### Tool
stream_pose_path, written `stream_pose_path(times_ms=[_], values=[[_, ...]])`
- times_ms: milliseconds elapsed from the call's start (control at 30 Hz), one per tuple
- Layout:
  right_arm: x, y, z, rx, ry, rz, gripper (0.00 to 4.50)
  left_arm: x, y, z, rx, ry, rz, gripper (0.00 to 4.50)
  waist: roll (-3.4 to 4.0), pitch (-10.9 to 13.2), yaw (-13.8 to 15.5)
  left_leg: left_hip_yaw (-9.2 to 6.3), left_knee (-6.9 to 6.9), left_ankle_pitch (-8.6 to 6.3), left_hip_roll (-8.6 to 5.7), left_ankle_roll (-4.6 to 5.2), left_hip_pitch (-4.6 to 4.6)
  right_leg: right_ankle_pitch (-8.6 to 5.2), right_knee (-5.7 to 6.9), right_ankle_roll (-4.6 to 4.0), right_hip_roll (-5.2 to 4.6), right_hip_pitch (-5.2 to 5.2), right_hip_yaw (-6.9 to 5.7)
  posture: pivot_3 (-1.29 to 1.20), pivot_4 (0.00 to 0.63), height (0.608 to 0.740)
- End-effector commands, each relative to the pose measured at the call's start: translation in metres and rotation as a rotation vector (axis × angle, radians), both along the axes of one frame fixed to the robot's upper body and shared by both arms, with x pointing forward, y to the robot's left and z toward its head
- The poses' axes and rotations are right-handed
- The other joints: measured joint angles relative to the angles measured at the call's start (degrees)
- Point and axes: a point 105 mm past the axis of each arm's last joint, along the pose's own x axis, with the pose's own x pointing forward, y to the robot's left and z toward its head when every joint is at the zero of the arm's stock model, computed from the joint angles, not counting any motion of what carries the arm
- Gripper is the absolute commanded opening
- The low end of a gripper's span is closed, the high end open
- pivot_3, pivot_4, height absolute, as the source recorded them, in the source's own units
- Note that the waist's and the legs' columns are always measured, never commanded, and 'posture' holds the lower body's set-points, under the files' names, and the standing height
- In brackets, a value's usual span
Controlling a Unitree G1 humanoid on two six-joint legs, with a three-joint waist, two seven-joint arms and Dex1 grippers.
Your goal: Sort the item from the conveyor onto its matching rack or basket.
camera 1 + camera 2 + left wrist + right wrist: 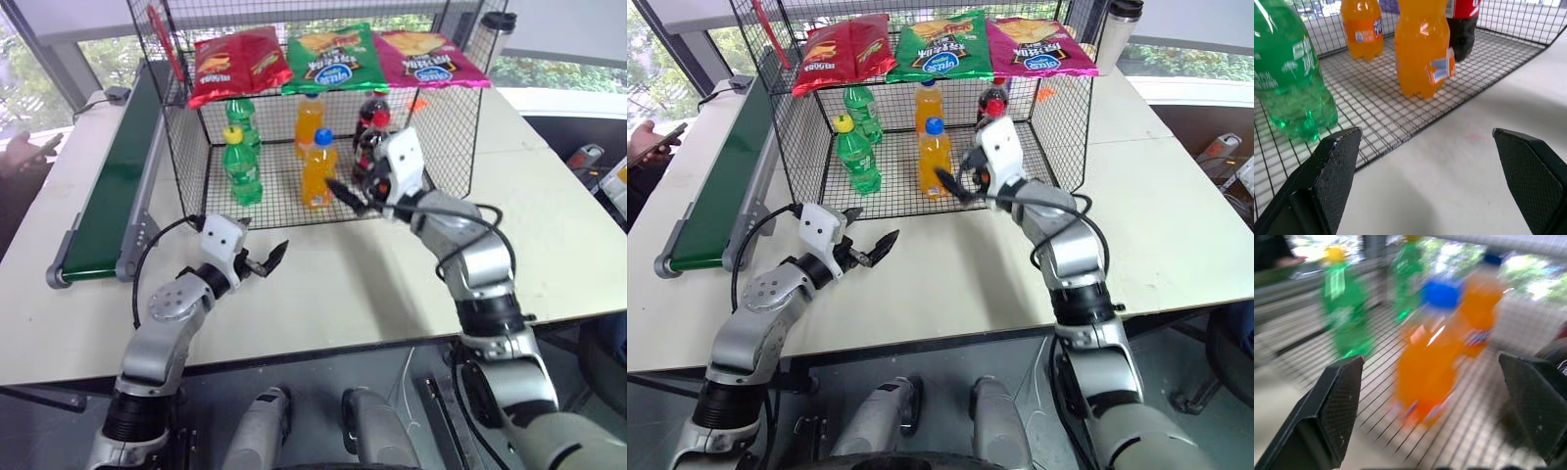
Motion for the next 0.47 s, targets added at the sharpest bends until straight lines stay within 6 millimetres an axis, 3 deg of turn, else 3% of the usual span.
stream_pose_path(times_ms=[33,300,467], values=[[-0.024,0.007,-0.009,-0.015,0.038,0.085,4.48,-0.003,0.0,0.013,0.002,-0.061,-0.007,4.5,0.0,0.0,0.0,0.01,0.0,0.0,0.0,0.0,0.0,-0.01,0.0,-0.01,0.0,0.0,0.0,0.0,0.15,0.739],[-0.028,-0.014,-0.043,-0.027,0.132,-0.006,4.48,-0.008,-0.006,0.008,-0.003,-0.029,-0.054,4.5,-0.01,0.0,0.1,0.01,0.1,0.0,0.01,0.0,0.05,-0.11,-0.01,-0.2,-0.01,0.1,-0.01,0.0,0.15,0.739],[-0.025,-0.018,-0.046,-0.027,0.134,-0.031,4.48,-0.009,-0.007,0.004,0.014,-0.025,-0.061,4.5,-0.01,0.0,0.1,0.02,0.09,0.0,0.01,0.0,0.04,-0.07,-0.04,-0.13,-0.02,0.1,0.0,0.0,0.15,0.739]])
